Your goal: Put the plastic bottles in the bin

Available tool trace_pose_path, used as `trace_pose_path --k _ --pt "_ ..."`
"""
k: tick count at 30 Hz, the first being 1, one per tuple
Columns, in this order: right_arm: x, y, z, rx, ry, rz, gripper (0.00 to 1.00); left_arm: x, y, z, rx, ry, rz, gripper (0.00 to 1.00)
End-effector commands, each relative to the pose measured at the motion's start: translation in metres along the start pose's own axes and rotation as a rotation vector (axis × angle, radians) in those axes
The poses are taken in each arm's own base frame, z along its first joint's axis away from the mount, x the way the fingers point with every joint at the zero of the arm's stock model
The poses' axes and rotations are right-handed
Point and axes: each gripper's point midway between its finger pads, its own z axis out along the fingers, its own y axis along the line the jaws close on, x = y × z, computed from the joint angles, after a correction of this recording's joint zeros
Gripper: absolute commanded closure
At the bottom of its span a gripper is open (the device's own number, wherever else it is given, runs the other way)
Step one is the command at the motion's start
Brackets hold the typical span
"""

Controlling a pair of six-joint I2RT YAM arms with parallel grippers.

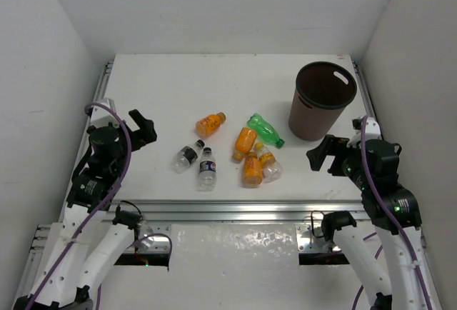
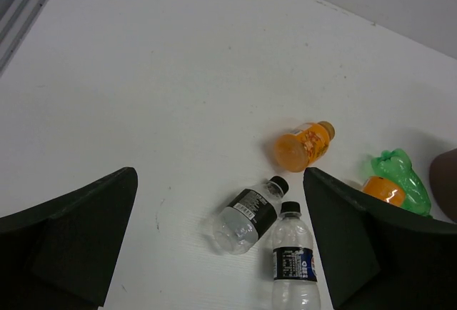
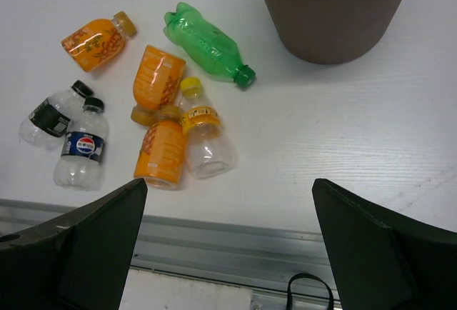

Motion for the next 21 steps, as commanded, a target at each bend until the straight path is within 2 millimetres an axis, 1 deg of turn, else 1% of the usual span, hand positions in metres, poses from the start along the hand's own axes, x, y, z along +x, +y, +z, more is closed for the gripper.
trace_pose_path --k 1,4,5,6,7,8,10,11,12,14,15,16,17,18,19,21 --pt "-0.011 0.003 -0.001 -0.012 -0.061 0.002 0.01 -0.010 -0.002 -0.002 0.000 -0.040 -0.024 0.00" --pt "-0.012 0.009 0.000 -0.044 -0.063 0.002 0.01 -0.010 -0.003 -0.002 0.008 -0.041 -0.025 0.00" --pt "-0.009 0.014 0.001 -0.077 -0.050 0.004 0.01 -0.010 -0.004 -0.002 0.013 -0.039 -0.025 0.00" --pt "-0.010 0.017 0.003 -0.093 -0.055 0.018 0.01 -0.009 -0.004 -0.002 0.015 -0.035 -0.024 0.00" --pt "-0.009 0.019 0.006 -0.100 -0.051 0.030 0.01 -0.009 -0.005 -0.001 0.017 -0.036 -0.024 0.00" --pt "-0.004 0.023 0.011 -0.125 -0.019 0.046 0.01 -0.008 -0.006 -0.001 0.022 -0.032 -0.023 0.00" --pt "0.000 0.033 0.019 -0.177 0.018 0.058 0.01 -0.008 -0.007 0.000 0.025 -0.028 -0.021 0.00" --pt "0.010 0.042 0.031 -0.221 0.104 0.076 0.01 -0.007 -0.007 0.000 0.025 -0.025 -0.020 0.00" --pt "0.015 0.045 0.037 -0.236 0.150 0.087 0.01 -0.007 -0.007 0.000 0.026 -0.026 -0.021 0.00" --pt "0.026 0.048 0.053 -0.242 0.233 0.105 0.01 -0.008 -0.006 0.000 0.020 -0.028 -0.020 0.00" --pt "0.032 0.046 0.068 -0.221 0.270 0.103 0.01 -0.007 -0.006 0.000 0.018 -0.027 -0.020 0.00" --pt "0.038 0.051 0.074 -0.224 0.287 0.070 0.01 -0.008 -0.005 0.000 0.015 -0.028 -0.020 0.00" --pt "0.039 0.050 0.082 -0.200 0.283 0.039 0.02 -0.006 -0.006 0.001 0.018 -0.024 -0.019 0.00" --pt "0.045 0.042 0.096 -0.126 0.303 0.005 0.03 -0.006 -0.007 0.002 0.023 -0.020 -0.017 0.00" --pt "0.049 0.051 0.100 -0.132 0.317 -0.043 0.04 -0.004 -0.009 0.003 0.031 -0.011 -0.015 0.00" --pt "0.061 0.054 0.112 -0.107 0.368 -0.113 0.08 -0.002 -0.010 0.004 0.037 0.000 -0.010 0.00"
